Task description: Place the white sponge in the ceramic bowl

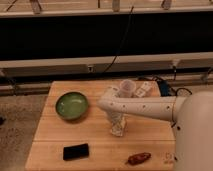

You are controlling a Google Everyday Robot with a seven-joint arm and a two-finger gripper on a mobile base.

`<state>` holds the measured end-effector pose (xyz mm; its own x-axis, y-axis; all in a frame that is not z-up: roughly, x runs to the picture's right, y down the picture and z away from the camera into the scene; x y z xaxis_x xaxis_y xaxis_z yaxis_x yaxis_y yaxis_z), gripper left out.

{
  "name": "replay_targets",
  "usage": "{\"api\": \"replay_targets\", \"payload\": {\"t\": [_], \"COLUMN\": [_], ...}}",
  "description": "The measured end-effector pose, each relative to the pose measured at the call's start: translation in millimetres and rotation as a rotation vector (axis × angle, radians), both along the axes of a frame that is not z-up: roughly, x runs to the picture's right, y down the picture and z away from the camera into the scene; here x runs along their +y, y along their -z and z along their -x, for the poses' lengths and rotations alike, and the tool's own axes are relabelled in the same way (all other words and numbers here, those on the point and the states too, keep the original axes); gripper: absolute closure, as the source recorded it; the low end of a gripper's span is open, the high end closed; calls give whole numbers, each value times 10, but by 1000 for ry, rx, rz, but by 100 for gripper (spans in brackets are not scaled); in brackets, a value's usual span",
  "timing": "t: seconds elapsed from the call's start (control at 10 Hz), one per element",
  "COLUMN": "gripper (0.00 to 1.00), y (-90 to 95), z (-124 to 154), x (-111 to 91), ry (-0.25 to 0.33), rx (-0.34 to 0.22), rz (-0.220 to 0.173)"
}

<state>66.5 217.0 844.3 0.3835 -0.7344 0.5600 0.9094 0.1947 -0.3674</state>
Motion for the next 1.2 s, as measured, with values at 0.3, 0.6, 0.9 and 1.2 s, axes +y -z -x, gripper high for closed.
{"api": "replay_targets", "payload": {"t": [0.3, 0.6, 0.9, 1.2], "gripper": [97, 97, 97, 97], "y": [-31, -36, -43, -55], "z": [56, 112, 152, 227], "x": [-61, -115, -173, -299], "ry": [2, 12, 18, 28], "rx": [-6, -7, -4, -7], "rz": [-3, -5, -9, -10]}}
